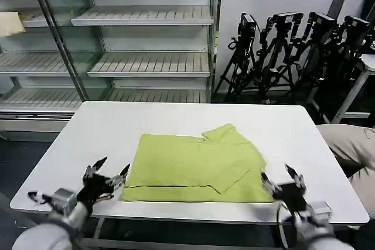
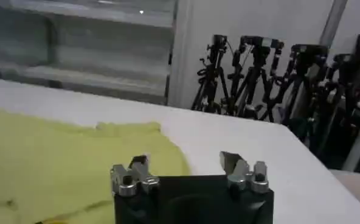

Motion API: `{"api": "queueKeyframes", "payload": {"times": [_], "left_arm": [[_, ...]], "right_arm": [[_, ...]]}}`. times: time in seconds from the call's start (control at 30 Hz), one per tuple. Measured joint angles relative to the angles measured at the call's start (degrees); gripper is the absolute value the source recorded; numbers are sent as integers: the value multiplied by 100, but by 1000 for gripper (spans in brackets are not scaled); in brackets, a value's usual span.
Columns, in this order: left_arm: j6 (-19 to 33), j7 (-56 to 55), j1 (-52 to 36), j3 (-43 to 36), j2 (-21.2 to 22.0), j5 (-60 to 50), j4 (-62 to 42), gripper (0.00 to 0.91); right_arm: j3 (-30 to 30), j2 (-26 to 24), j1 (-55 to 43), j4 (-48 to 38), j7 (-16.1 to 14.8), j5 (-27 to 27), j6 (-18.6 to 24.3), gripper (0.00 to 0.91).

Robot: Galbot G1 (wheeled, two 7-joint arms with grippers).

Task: Fold and organize the clothes.

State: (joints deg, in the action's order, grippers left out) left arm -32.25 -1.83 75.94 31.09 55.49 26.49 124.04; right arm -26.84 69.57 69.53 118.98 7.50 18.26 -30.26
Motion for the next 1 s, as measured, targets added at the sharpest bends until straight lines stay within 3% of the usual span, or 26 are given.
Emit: {"api": "queueKeyframes", "payload": {"times": [0.17, 0.4, 0.83, 0.87, 0.9, 0.93, 1.0], "left_arm": [[51, 24, -1078, -645, -9, 51, -943, 907], [37, 171, -2250, -1381, 40, 200, -2120, 907], [12, 332, -3276, -1984, 215, 348, -3354, 907], [6, 334, -3317, -2010, 226, 364, -3404, 846], [2, 338, -3355, -2043, 239, 377, -3455, 484], [-3, 357, -3382, -2063, 255, 397, -3498, 101], [-20, 359, -3425, -2076, 286, 428, -3588, 10]], "right_arm": [[544, 424, -1356, -1244, -39, -104, -42, 907], [863, 939, -2691, -2840, -32, -248, -41, 907], [1148, 1055, -3390, -3866, 160, -160, -220, 907], [1163, 1047, -3395, -3890, 181, -150, -226, 574], [1179, 1037, -3396, -3916, 207, -140, -232, 574], [1191, 1029, -3395, -3932, 235, -125, -238, 0], [1225, 1024, -3372, -3955, 293, -86, -248, 0]]}}
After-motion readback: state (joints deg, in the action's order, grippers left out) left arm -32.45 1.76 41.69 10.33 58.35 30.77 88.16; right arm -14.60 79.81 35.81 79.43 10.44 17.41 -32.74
